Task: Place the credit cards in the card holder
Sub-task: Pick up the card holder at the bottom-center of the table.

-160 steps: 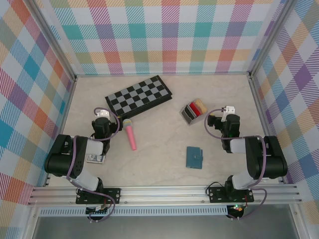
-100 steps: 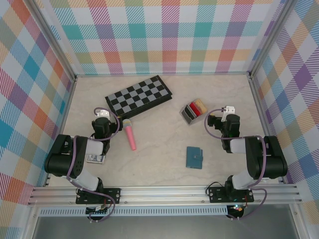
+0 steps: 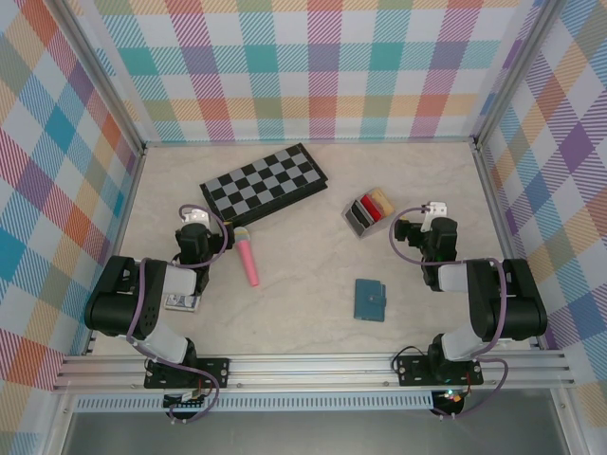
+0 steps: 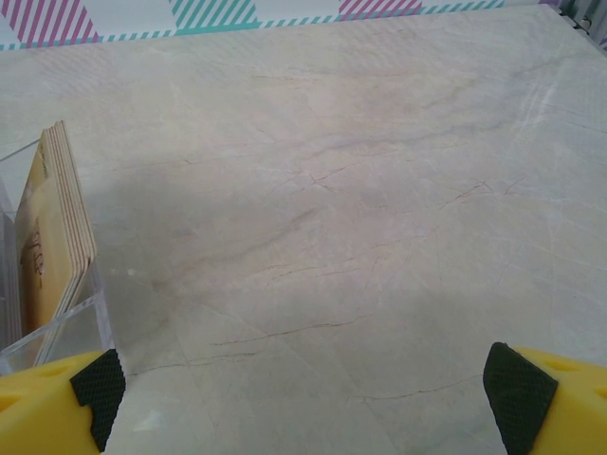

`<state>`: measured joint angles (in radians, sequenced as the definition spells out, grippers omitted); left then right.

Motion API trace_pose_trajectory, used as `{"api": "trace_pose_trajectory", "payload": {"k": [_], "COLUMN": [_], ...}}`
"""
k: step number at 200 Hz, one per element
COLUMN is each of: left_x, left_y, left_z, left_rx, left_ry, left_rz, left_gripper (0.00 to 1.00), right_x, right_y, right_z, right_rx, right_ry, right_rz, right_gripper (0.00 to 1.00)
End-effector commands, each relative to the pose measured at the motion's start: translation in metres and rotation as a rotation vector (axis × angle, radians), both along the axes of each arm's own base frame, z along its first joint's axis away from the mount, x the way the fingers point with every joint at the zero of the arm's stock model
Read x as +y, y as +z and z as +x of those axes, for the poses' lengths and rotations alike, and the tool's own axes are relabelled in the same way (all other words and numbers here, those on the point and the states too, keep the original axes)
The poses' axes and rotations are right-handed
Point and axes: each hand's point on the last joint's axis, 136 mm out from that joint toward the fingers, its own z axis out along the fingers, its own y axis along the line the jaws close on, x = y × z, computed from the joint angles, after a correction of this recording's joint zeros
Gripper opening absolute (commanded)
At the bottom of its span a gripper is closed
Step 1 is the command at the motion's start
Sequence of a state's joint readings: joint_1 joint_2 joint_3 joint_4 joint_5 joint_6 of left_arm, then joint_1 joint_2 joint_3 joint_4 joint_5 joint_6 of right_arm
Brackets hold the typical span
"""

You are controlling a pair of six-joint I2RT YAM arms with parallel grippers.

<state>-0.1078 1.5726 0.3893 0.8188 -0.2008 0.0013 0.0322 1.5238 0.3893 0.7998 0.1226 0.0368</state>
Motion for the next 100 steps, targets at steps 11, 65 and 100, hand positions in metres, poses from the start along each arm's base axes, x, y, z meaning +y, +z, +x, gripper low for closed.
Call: {"api": "trace_pose_trajectory", "payload": {"k": [11, 65, 100], "left_x": [0.002, 0.007, 0.002], "left_y": [0.027, 0.099, 0.12], "left_z": [-0.003, -0.029, -0.05], "left_rx": [-0.11, -0.072, 0.04], "left_ry": [-0.014, 0.089, 0.169], "left_rz": [0.0, -0.188, -0.392], "left_gripper": [1.0, 1.0, 1.0], "right_x": [0.005, 0.002, 0.018], "right_y": [0.015, 0.045, 0.046], "right_z": [0.006, -0.023, -0.065], "right_rx": [-0.037, 0.224, 0.495], "right_ry": [0.031, -0.065, -0.125], "right_rz": [-0.001, 0.12, 0.332], "right_gripper": [1.0, 1.0, 1.0]}}
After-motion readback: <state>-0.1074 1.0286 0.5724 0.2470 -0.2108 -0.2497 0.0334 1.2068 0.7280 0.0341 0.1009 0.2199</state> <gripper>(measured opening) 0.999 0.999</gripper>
